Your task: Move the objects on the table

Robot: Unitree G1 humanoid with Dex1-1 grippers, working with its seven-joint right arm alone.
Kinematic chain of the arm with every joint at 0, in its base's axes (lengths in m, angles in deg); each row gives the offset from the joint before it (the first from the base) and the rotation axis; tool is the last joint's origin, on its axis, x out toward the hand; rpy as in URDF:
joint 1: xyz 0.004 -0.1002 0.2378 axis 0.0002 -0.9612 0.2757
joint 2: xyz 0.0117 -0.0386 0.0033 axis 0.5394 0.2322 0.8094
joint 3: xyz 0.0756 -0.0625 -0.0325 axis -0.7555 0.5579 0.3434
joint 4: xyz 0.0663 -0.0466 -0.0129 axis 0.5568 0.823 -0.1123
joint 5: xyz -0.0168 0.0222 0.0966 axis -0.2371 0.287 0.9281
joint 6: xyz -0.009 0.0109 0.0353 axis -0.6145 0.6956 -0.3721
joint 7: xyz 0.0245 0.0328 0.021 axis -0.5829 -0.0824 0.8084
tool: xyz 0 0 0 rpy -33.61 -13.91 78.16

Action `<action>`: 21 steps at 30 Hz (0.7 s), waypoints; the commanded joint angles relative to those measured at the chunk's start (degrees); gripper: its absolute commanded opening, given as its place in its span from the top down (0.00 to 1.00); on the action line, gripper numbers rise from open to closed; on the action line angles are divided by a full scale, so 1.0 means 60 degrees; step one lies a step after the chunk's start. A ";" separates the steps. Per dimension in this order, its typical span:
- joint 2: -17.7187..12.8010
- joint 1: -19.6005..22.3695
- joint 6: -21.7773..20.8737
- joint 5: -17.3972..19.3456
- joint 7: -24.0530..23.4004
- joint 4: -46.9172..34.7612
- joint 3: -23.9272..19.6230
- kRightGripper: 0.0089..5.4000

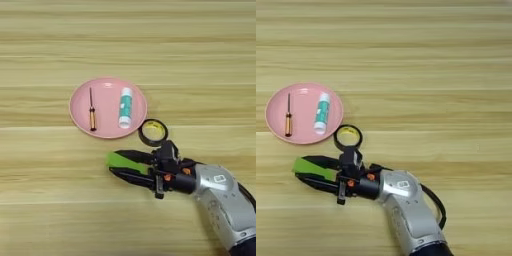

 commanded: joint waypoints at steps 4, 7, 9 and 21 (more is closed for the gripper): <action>-0.0141 0.0282 -0.0114 -0.0131 -0.0211 -0.0447 -0.0005 0.74; -0.0153 0.0265 -0.0136 -0.0180 -0.0221 -0.0445 0.0027 0.74; -0.0170 0.0264 -0.0143 -0.0218 -0.0212 -0.0433 0.0052 0.74; -0.0245 0.0274 -0.0211 -0.0509 -0.0228 -0.0288 0.0195 0.74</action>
